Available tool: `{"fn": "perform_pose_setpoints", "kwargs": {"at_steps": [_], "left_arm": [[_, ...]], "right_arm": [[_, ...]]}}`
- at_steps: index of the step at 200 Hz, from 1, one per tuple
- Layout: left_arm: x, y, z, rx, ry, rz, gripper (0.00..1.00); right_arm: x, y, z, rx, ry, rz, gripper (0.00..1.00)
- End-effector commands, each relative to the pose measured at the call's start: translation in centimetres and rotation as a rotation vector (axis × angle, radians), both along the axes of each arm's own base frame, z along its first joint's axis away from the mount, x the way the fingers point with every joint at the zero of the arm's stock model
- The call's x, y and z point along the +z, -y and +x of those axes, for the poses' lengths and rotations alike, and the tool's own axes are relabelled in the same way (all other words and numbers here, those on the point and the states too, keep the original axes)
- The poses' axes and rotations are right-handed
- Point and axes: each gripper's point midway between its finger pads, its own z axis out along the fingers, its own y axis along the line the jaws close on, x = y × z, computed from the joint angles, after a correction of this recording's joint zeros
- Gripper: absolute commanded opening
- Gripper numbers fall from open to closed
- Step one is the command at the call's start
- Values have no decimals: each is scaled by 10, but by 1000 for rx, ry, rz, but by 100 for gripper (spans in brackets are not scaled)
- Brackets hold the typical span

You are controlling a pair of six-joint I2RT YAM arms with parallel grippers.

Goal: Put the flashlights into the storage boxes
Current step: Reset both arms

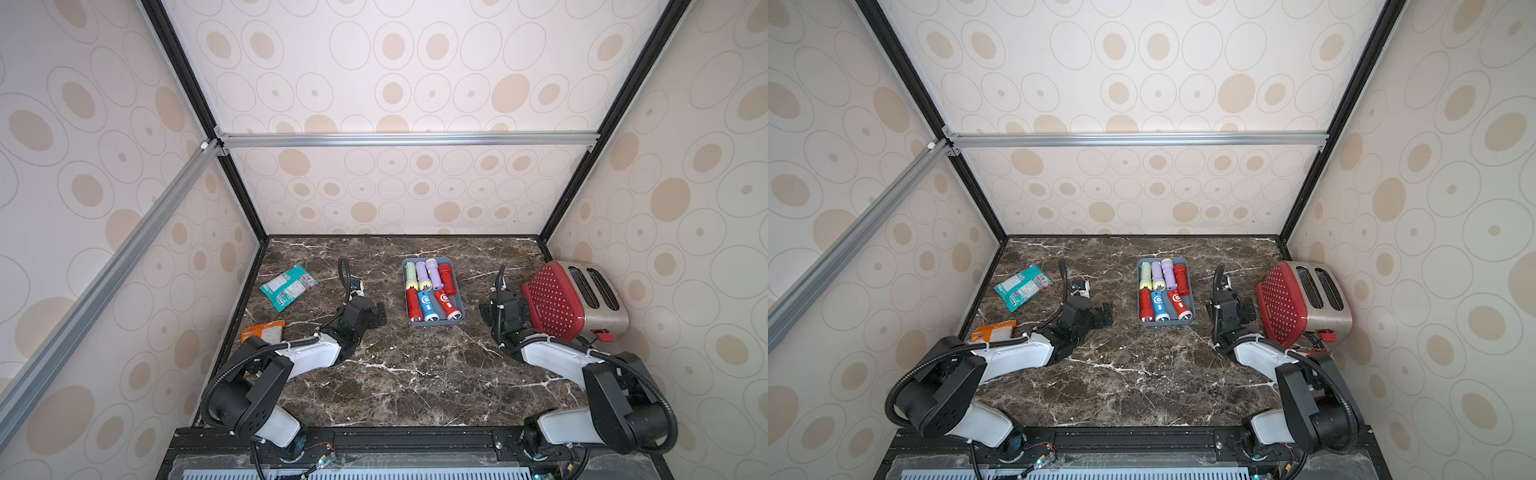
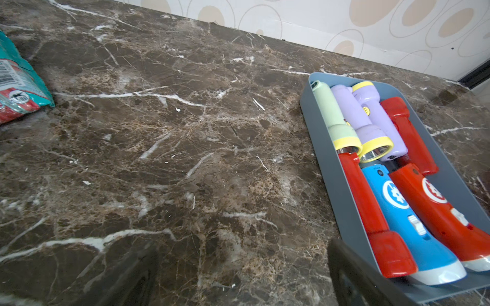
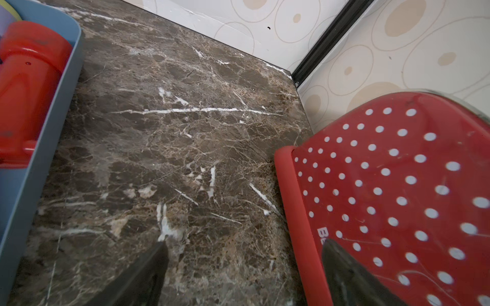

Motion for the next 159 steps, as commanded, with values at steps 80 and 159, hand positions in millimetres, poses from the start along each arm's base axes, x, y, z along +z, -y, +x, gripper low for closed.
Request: {"fn": "perform_pose_setpoints", "kwargs": {"at_steps": [80,159], "left_arm": [[7,-6,5,21,17,-22,99],[21,5,4,-62,56,-21,99]], "right_arm": [[-11,17,31,-8,126,215,93],[-20,22,17,69,210,335,98]]}}
